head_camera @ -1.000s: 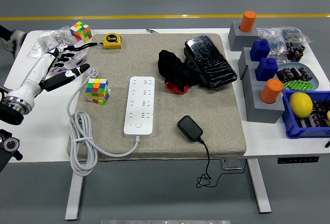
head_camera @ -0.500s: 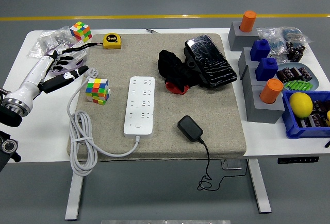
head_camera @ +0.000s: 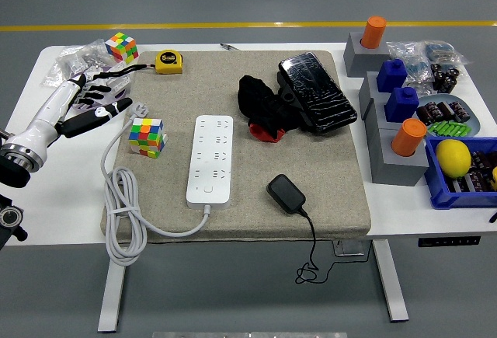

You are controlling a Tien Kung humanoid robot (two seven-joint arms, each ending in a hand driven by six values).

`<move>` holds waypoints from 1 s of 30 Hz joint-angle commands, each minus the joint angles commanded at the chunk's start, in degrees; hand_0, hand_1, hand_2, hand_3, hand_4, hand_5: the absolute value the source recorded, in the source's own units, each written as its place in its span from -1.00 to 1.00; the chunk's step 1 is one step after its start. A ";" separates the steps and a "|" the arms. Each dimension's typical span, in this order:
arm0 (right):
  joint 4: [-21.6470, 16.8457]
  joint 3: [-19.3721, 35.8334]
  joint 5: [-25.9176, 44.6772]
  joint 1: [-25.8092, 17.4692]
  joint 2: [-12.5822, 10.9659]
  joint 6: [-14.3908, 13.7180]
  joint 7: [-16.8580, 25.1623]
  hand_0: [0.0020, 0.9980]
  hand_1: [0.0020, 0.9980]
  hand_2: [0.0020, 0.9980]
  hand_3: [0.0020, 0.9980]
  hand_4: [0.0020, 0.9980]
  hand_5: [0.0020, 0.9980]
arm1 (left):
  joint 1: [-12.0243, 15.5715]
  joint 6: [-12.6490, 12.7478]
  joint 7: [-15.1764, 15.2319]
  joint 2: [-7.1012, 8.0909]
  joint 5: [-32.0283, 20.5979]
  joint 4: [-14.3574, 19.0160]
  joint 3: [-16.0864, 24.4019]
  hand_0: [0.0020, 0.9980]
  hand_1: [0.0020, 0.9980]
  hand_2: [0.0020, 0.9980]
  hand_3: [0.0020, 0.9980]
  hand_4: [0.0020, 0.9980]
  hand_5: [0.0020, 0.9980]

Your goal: Pull the plug out and thorw away

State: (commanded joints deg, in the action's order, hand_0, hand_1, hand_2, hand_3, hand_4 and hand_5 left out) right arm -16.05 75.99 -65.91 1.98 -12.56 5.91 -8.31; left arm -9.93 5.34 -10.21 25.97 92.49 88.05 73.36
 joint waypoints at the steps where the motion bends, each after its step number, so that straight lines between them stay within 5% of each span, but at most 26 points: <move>1: 0.01 -0.07 -0.06 0.03 0.02 0.01 -0.02 0.24 0.34 0.39 0.23 0.94 -0.16 | 0.18 0.00 0.05 -0.06 -0.08 0.05 0.22 0.41 0.50 0.53 0.74 1.00 0.56; 30: -0.34 2.27 -0.39 -0.05 0.33 0.20 0.13 0.24 0.34 0.39 0.24 0.94 -0.16 | 1.07 -1.17 -0.84 -1.30 -0.66 0.60 3.40 0.38 0.49 0.51 0.73 1.00 0.58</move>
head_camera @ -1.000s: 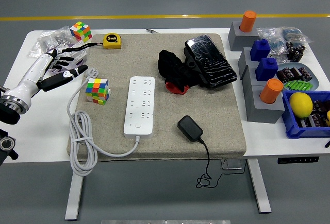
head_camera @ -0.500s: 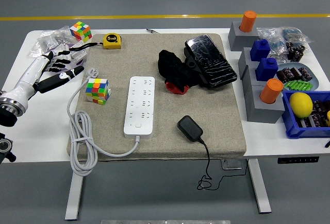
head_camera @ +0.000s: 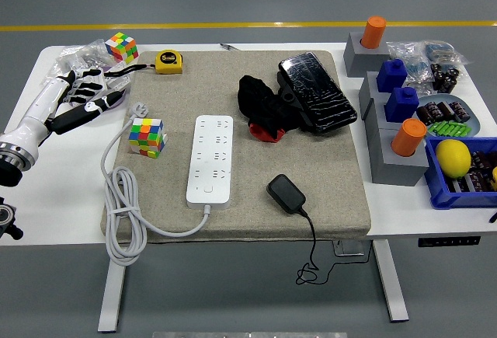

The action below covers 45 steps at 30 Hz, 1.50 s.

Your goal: Pull the plug out and thorw away

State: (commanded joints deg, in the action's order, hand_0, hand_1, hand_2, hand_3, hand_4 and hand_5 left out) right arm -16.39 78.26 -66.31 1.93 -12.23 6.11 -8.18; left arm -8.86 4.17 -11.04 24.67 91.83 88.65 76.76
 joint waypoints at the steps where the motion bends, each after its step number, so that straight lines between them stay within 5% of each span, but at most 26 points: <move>1: 0.01 0.20 -0.06 0.01 0.03 -0.01 0.01 0.24 0.34 0.39 0.24 0.94 -0.16 | 0.00 0.02 0.04 -0.06 0.00 0.06 0.17 0.38 0.49 0.51 0.73 1.00 0.58; 18: -0.21 0.46 0.12 1.05 -0.25 -0.19 0.11 0.24 0.34 0.39 0.23 0.94 -0.16 | 0.61 -0.17 0.26 -1.47 0.23 0.71 3.86 0.36 0.48 0.50 0.72 1.00 0.61; 45: -0.04 2.62 -0.23 0.70 0.36 -0.20 0.02 0.24 0.34 0.39 0.23 0.94 -0.15 | 0.49 -0.59 0.07 -1.12 0.15 1.22 3.87 0.34 0.47 0.49 0.72 1.00 0.60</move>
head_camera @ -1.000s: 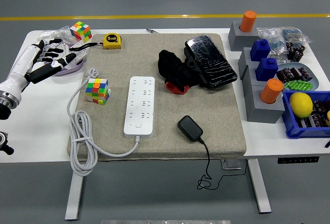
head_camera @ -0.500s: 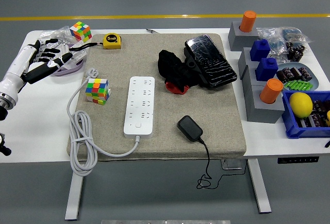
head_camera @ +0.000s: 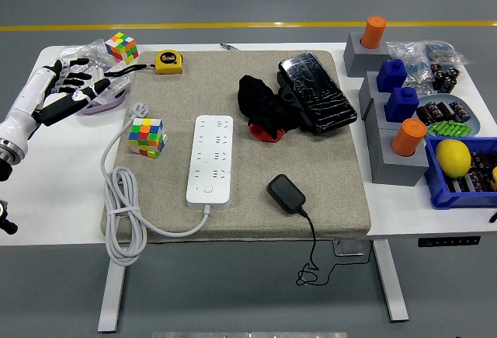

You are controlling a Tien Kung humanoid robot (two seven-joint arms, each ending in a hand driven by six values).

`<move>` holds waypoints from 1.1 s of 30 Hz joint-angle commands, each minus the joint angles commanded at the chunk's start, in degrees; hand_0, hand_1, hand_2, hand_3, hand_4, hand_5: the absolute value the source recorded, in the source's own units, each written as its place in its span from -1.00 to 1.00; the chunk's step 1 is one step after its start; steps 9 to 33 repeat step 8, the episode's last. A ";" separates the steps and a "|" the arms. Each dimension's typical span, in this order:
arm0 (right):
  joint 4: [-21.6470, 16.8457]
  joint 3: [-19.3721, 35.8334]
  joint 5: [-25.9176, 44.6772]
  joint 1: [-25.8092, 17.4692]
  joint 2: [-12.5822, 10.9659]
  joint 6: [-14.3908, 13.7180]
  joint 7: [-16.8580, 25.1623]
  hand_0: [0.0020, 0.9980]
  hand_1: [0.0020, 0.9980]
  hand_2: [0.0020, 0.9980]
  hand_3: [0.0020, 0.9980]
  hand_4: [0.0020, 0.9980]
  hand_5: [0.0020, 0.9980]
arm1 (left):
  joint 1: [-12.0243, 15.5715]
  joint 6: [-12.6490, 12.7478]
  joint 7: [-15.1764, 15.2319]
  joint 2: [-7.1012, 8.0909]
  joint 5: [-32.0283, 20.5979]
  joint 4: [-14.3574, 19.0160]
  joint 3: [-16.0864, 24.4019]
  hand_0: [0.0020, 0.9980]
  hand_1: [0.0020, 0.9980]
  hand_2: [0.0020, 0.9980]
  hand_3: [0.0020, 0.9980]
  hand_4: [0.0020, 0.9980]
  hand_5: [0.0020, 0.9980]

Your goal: Pull the plug out and thorw away

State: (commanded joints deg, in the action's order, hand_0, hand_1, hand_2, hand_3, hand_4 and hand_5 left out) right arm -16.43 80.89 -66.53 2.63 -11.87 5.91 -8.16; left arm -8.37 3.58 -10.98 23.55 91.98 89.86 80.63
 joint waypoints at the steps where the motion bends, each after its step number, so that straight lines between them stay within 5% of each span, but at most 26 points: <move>1: 0.01 0.09 -0.03 0.01 0.03 -0.01 0.00 0.24 0.34 0.39 0.23 0.94 -0.15 | -0.01 -0.02 -0.01 0.02 -0.03 0.01 -0.04 0.34 0.47 0.49 0.72 1.00 0.60; 33: -0.14 0.05 0.13 0.15 0.03 -0.05 0.05 0.24 0.34 0.39 0.23 0.94 -0.15 | 0.01 -0.04 -0.05 -0.01 -0.08 -0.01 -0.23 0.34 0.47 0.49 0.72 1.00 0.60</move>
